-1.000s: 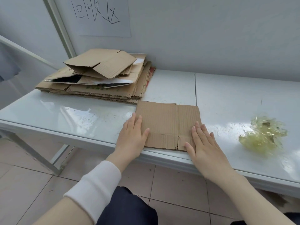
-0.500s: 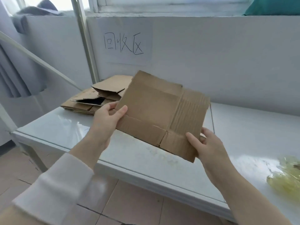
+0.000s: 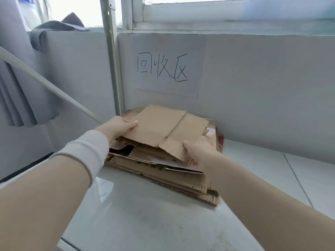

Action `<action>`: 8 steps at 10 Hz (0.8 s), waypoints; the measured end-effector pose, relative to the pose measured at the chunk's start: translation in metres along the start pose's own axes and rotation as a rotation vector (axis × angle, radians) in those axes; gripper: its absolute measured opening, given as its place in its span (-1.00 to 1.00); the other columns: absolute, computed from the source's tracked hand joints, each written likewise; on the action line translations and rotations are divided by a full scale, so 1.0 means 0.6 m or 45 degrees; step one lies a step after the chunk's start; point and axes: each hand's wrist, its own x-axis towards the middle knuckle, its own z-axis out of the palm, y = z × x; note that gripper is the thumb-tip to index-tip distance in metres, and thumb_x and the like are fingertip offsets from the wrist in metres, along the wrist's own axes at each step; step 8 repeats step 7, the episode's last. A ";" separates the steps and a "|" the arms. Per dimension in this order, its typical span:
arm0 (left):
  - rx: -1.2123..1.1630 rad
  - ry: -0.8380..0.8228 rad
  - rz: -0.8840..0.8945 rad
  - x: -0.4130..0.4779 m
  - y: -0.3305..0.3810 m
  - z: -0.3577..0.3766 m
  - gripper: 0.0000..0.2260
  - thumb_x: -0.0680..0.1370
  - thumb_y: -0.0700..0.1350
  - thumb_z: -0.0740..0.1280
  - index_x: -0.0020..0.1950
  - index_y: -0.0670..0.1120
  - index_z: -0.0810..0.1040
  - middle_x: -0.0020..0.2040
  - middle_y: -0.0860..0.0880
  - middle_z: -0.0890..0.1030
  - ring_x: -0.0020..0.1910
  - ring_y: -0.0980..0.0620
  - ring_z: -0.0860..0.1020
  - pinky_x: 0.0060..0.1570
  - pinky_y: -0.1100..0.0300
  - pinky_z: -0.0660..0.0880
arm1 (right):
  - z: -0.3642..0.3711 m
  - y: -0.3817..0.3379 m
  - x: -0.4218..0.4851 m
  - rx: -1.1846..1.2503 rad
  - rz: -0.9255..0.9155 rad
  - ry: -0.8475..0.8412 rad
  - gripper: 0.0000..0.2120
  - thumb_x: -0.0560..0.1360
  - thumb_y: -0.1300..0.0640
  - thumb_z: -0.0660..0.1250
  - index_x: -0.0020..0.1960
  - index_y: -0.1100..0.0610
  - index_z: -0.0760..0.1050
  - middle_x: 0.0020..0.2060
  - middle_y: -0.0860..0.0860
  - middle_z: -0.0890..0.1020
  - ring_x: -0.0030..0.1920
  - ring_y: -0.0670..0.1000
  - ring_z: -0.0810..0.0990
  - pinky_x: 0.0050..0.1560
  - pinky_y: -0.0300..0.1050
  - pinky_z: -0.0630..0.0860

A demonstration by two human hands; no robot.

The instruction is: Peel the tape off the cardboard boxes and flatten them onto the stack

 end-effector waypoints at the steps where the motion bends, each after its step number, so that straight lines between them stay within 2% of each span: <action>1: -0.002 0.150 0.014 0.024 -0.015 0.022 -0.62 0.50 0.07 0.34 0.13 -0.21 0.52 0.21 -0.15 0.52 0.22 -0.16 0.46 0.22 0.05 0.37 | -0.008 0.004 0.037 0.058 -0.002 0.120 -0.66 0.53 0.12 0.26 0.22 0.32 0.40 0.05 0.18 0.55 -0.01 0.13 0.51 0.01 -0.07 0.50; 2: 0.013 0.285 0.048 0.037 -0.020 0.040 -0.73 0.50 0.06 0.33 0.02 -0.14 0.47 -0.02 -0.08 0.49 0.06 -0.11 0.46 0.03 0.09 0.38 | -0.009 0.001 0.065 0.059 0.007 0.300 -0.59 0.53 0.12 0.28 0.28 0.30 0.30 0.14 0.17 0.53 -0.03 0.13 0.48 -0.19 -0.16 0.36; 3: 0.238 0.283 0.111 0.039 -0.015 0.051 -0.74 0.54 0.07 0.27 -0.17 -0.11 0.52 -0.12 -0.08 0.56 -0.06 -0.10 0.48 -0.07 0.11 0.39 | -0.008 0.003 0.077 -0.037 0.020 0.387 -0.60 0.54 0.16 0.23 0.30 0.29 0.23 0.20 0.19 0.49 0.18 0.19 0.47 -0.09 -0.14 0.28; 4: 0.422 0.363 0.167 0.035 -0.009 0.053 -0.62 0.54 0.11 0.21 0.15 -0.16 0.50 0.16 -0.18 0.54 0.15 -0.19 0.47 0.11 0.02 0.41 | -0.006 0.011 0.081 -0.186 0.034 0.400 -0.60 0.53 0.10 0.22 0.29 0.28 0.29 0.23 0.20 0.48 0.24 0.21 0.44 -0.02 -0.12 0.33; 5: 0.587 0.446 0.324 0.013 0.014 0.042 -0.60 0.56 0.11 0.17 0.27 -0.13 0.43 0.25 -0.20 0.46 0.25 -0.21 0.40 0.21 -0.01 0.33 | -0.016 0.000 0.066 -0.274 0.004 0.434 -0.58 0.54 0.02 0.19 0.27 0.29 0.35 0.24 0.21 0.46 0.25 0.23 0.43 0.12 -0.04 0.39; 6: 0.680 0.529 0.607 -0.022 0.058 0.017 -0.65 0.60 0.05 0.12 0.29 -0.10 0.42 0.28 -0.16 0.46 0.28 -0.16 0.38 0.23 0.01 0.29 | -0.036 -0.027 0.035 -0.457 -0.200 0.563 -0.66 0.57 0.10 0.14 0.26 0.28 0.33 0.25 0.21 0.44 0.26 0.24 0.40 0.18 0.02 0.35; 7: 0.763 0.485 0.717 -0.063 0.092 -0.003 -0.66 0.62 0.01 0.08 0.29 -0.10 0.43 0.25 -0.14 0.51 0.26 -0.12 0.42 0.21 0.03 0.29 | -0.055 -0.057 -0.012 -0.615 -0.391 0.578 -0.74 0.57 0.20 0.08 0.22 0.25 0.33 0.21 0.19 0.45 0.22 0.22 0.40 0.16 0.03 0.33; 8: 0.763 0.485 0.717 -0.063 0.092 -0.003 -0.66 0.62 0.01 0.08 0.29 -0.10 0.43 0.25 -0.14 0.51 0.26 -0.12 0.42 0.21 0.03 0.29 | -0.055 -0.057 -0.012 -0.615 -0.391 0.578 -0.74 0.57 0.20 0.08 0.22 0.25 0.33 0.21 0.19 0.45 0.22 0.22 0.40 0.16 0.03 0.33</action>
